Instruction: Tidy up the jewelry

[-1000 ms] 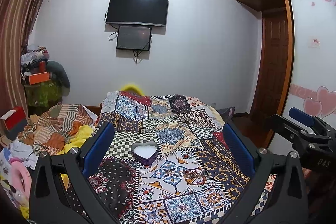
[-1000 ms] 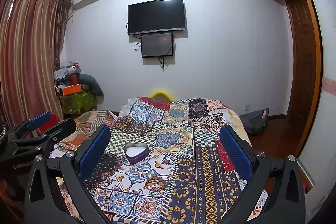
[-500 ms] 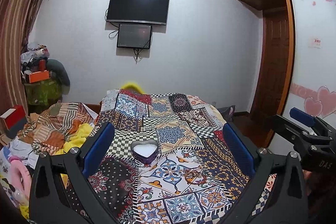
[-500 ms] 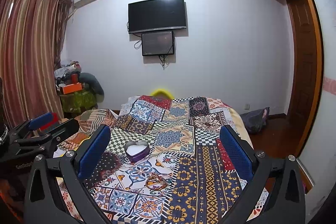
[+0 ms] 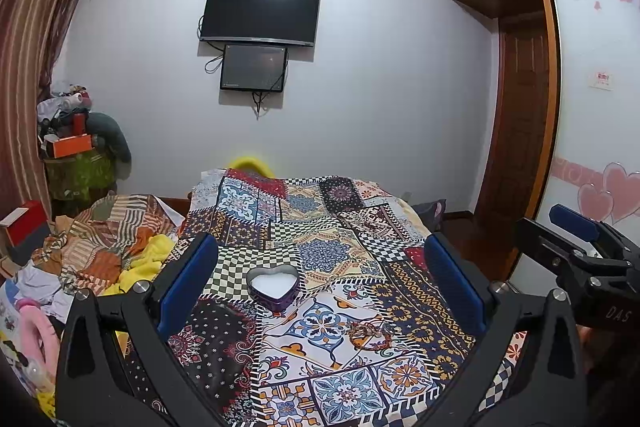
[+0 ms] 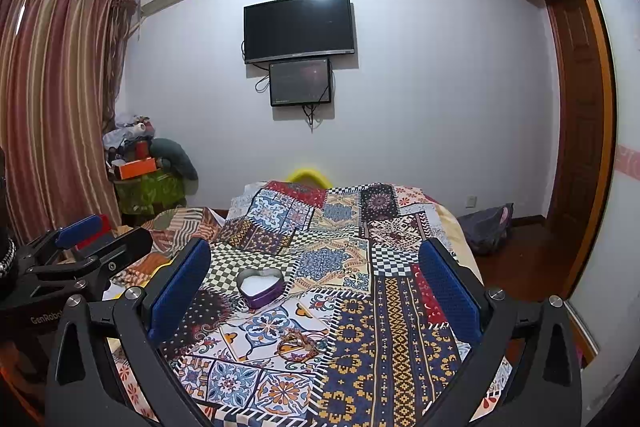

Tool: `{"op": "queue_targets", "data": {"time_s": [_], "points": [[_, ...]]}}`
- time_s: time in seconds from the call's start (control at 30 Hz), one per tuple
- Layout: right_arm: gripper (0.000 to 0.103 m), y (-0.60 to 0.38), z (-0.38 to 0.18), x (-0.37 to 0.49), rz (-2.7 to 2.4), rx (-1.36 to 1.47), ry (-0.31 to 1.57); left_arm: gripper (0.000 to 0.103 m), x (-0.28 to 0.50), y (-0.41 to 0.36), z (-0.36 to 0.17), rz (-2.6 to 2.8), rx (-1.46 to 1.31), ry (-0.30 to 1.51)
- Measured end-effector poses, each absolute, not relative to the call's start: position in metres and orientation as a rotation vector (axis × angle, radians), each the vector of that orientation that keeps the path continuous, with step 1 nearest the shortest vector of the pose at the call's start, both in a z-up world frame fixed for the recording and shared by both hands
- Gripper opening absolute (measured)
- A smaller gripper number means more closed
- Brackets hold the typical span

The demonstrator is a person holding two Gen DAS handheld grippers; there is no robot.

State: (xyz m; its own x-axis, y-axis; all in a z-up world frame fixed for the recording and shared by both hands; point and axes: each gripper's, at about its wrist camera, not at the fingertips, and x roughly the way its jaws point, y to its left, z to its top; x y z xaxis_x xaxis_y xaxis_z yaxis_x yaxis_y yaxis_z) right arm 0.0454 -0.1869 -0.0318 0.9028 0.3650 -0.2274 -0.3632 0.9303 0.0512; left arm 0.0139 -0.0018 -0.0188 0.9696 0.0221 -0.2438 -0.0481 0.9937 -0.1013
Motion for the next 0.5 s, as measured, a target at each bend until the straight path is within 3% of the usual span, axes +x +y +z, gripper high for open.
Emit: {"op": "queue_targets", "data": {"time_s": [0.5], "points": [[0.103,-0.189,-0.040,0.056,0.371,0.014,0.266,0.103,0.025,-0.002,-0.020,0.025,-0.104,0.272]]}}
